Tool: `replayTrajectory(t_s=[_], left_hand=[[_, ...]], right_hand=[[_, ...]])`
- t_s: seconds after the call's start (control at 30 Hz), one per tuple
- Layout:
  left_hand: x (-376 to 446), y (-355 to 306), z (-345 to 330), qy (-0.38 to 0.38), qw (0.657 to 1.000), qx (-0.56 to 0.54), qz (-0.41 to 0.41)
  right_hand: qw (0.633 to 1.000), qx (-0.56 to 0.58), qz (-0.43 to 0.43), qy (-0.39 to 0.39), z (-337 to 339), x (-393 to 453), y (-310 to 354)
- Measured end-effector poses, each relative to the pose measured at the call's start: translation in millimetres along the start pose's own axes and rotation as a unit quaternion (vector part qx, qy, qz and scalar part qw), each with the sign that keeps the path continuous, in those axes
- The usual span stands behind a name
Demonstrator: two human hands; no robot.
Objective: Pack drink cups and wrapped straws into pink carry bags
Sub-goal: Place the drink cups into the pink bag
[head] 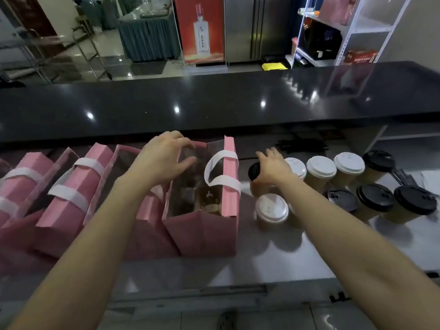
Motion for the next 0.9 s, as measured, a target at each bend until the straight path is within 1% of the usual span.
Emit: replayTrajectory(t_s=[0.03, 0.13, 0.17, 0.2, 0.23, 0.27, 0.33, 0.37, 0.4, 0.43, 0.5, 0.57, 0.67, 0.77, 0.83, 0.9], left_hand=[[7.5, 1.8, -2.2, 0.004, 1.000, -0.006, -0.008], [21.7, 6.6, -5.4, 0.025, 0.999, -0.011, -0.019], [26.1, 8.6, -9.1, 0.030, 0.999, -0.009, -0.027], [28.1, 10.4, -12.5, 0.035, 0.999, -0.005, -0.035], [29.3, 14.4, -16.1, 0.035, 0.998, 0.000, -0.042], [29.3, 18.3, -18.2, 0.032, 0.999, 0.006, -0.043], [27.8, 24.7, -24.7, 0.032, 0.998, 0.012, -0.046], [27.0, 27.8, -29.0, 0.039, 0.998, 0.012, -0.046], [26.2, 30.1, -34.0, 0.051, 0.997, 0.010, -0.048], [24.9, 33.2, -39.6, 0.067, 0.997, 0.010, -0.047], [22.1, 40.6, -50.6, 0.104, 0.994, 0.009, -0.039], [19.9, 48.2, -56.3, 0.126, 0.992, -0.006, -0.031], [17.1, 57.4, -62.0, 0.157, 0.987, -0.041, -0.013], [14.8, 62.9, -63.3, 0.166, 0.984, -0.063, -0.005], [12.6, 64.0, -64.5, 0.172, 0.983, -0.070, -0.004], [11.4, 63.2, -64.8, 0.173, 0.983, -0.068, -0.006]], right_hand=[[1.000, -0.014, 0.007, 0.017, -4.8, 4.6, 1.7], [0.999, 0.012, -0.023, 0.033, 2.8, 0.7, 3.4], [0.999, 0.021, -0.025, 0.027, 10.4, 3.2, 4.8], [0.999, 0.037, -0.028, 0.006, 25.5, 3.4, 7.5], [0.997, 0.058, -0.028, -0.043, 46.0, 4.4, 6.6], [0.990, 0.080, -0.029, -0.110, 72.2, 1.2, 5.2], [0.959, 0.139, -0.009, -0.246, 125.6, -14.0, 8.9], [0.940, 0.167, 0.017, -0.298, 148.8, -21.4, 14.6], [0.921, 0.200, 0.044, -0.330, 168.0, -26.8, 23.4], [0.908, 0.237, 0.069, -0.338, 180.6, -27.3, 32.5], [0.902, 0.291, 0.112, -0.299, 190.8, -18.5, 56.2], [0.915, 0.299, 0.156, -0.222, 186.8, -6.6, 84.8], [0.936, 0.255, 0.227, -0.088, 163.5, 8.4, 122.0], [0.938, 0.202, 0.280, 0.033, 135.9, 18.3, 150.0], [0.934, 0.161, 0.306, 0.087, 119.9, 22.7, 165.2], [0.935, 0.128, 0.312, 0.106, 109.3, 29.5, 176.6]])
Point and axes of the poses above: each hand's wrist, its own x-axis towards the middle knuckle, its own z-axis out of the back of the hand, y = z × x, the point moved 10 cm from there along x, towards the middle knuckle, and after that the axes turned 11 degrees about z, right-handed, at the moved point
